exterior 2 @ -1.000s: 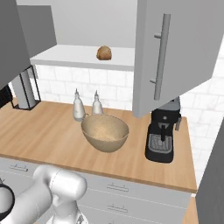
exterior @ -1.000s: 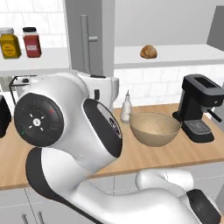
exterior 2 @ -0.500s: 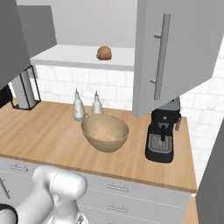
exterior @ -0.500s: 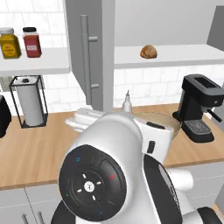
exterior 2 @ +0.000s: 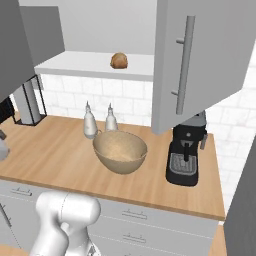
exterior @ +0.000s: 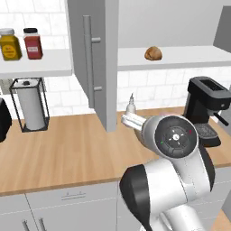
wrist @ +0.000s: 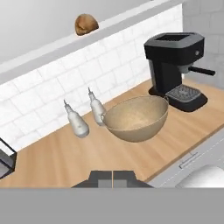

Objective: Open the cabinet, pick up the bread from the cabinet and place it in the basket. Then move the basket to the dining counter.

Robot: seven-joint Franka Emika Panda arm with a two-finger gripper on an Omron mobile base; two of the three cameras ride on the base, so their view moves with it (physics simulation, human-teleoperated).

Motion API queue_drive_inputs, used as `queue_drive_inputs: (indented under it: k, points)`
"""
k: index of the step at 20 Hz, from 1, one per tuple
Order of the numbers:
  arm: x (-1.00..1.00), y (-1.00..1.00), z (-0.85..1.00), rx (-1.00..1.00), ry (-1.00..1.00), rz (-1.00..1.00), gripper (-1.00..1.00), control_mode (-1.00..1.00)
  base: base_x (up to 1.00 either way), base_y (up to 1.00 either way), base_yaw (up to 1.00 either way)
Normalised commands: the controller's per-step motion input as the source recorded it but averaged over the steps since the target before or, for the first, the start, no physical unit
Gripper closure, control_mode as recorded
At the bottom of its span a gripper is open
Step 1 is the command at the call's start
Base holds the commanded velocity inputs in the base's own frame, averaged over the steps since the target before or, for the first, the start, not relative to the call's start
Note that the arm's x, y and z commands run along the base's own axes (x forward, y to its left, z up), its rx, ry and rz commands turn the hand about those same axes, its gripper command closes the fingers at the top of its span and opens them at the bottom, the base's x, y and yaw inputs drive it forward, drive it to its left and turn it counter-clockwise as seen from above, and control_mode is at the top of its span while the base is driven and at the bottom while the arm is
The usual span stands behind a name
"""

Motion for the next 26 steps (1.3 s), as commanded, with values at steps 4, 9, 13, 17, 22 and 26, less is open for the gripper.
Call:
queue_drive_inputs:
  k: [4, 9, 13, 17, 22, 26]
  points:
    - [1.00, -0.77, -0.56, 0.17, 0.05, 0.08, 1.00, -1.00, 0.00, 0.00, 0.00]
    - [0.97, -0.37, -0.08, 0.02, 0.10, 0.08, 1.00, -1.00, 0.00, 0.00, 0.00]
    - [0.70, -0.55, -0.09, 0.00, 0.09, 0.12, 1.00, -1.00, 0.00, 0.00, 0.00]
    - [0.06, -0.46, 0.00, 0.00, -0.02, 0.28, 1.00, -1.00, 0.00, 0.00, 0.00]
    - [0.00, -0.15, 0.28, -0.08, -0.12, 0.28, 1.00, -1.00, 0.00, 0.00, 0.00]
    - [0.00, -0.14, 0.50, -0.23, -0.09, 0.17, 1.00, -1.00, 0.00, 0.00, 0.00]
